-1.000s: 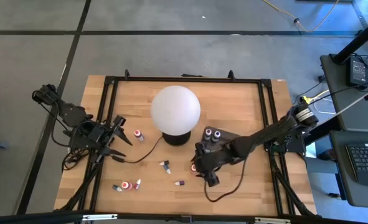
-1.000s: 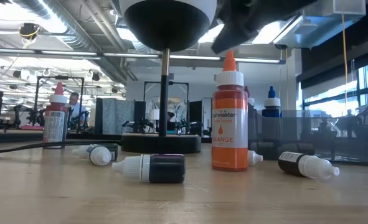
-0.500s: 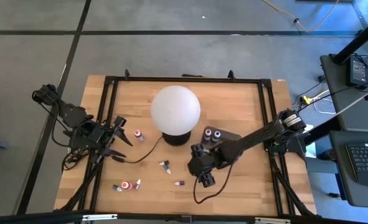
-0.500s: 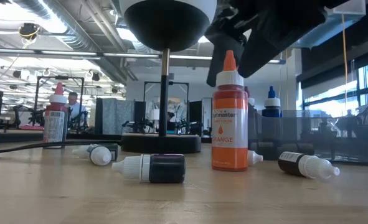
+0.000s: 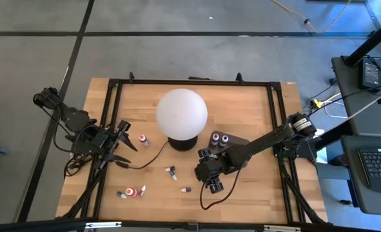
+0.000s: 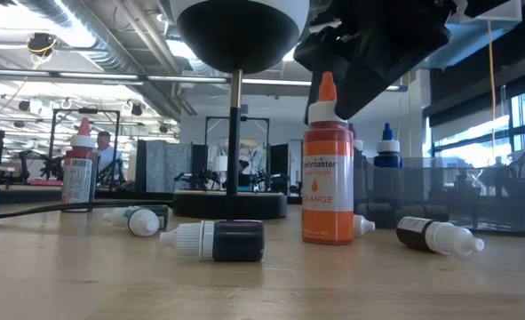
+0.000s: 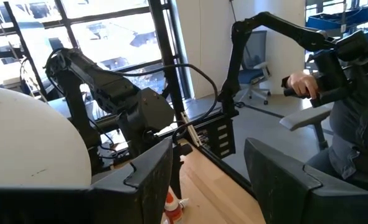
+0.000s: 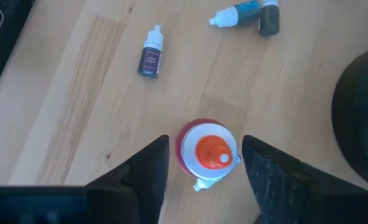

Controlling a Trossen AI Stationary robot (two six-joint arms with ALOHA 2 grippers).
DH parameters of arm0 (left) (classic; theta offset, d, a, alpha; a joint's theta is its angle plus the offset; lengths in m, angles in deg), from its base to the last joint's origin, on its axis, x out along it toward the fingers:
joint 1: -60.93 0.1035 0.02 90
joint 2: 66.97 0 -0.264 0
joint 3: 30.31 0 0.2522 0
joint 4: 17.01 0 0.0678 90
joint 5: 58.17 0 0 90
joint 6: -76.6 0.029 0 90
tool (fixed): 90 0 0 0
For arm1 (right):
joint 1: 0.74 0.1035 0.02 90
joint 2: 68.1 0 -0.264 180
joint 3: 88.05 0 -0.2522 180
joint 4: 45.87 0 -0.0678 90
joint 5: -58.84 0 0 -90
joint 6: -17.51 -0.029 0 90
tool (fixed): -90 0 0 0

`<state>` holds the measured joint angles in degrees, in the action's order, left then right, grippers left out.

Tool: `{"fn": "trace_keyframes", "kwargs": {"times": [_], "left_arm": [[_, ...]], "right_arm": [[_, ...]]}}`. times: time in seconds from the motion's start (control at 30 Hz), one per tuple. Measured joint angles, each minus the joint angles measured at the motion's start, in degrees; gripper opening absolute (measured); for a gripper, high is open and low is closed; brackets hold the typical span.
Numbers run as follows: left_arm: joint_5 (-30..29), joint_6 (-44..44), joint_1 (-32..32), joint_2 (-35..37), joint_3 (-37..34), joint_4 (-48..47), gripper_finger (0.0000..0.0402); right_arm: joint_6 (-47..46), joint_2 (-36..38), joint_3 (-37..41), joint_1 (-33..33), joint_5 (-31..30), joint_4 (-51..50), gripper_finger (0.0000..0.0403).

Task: Pick & Place food coloring
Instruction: Put the top large orange food coloring bottle into the black container

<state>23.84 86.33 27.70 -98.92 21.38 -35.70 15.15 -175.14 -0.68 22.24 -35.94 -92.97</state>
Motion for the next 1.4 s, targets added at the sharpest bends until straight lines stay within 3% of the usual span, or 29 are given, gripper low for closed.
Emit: {"fn": "trace_keyframes", "kwargs": {"times": [0.43, 0.67, 0.83, 0.97, 1.13, 1.27, 1.4], "left_arm": [[0.0, 0.0, 0.0, 0.0, 0.0, 0.0, 0.0196], [0.0, 0.0, 0.0, 0.0, 0.0, 0.0, 0.0196], [0.0, -0.3, 0.0, 0.0, 0.0, 0.0, 0.0196], [0.0, -5.1, 0.0, 0.1, 0.1, -0.7, 0.0196], [-2.0, -4.4, 0.1, 2.5, -1.6, -0.1, 0.0196], [-7.3, -3.5, 1.7, 6.6, -5.3, 2.6, 0.0196], [-7.5, -4.2, 3.7, 13.2, -7.8, 0.7, 0.0196]], "right_arm": [[1.3, 0.0, 0.0, 0.0, 0.0, 0.1, 0.0121], [1.3, 0.1, -1.1, 0.0, -0.1, -0.6, 0.0120], [-1.2, 1.4, -8.5, 0.1, -0.1, -8.5, 0.0119], [-5.9, 4.4, -10.5, 1.2, -1.3, -14.9, 0.0119], [-13.5, 10.5, -8.4, 3.3, -8.5, -20.3, 0.0119], [-18.4, 15.8, -6.2, 3.9, -12.0, -23.0, 0.0119], [-23.8, 21.4, -2.0, 3.8, -13.5, -25.5, 0.0119]]}}
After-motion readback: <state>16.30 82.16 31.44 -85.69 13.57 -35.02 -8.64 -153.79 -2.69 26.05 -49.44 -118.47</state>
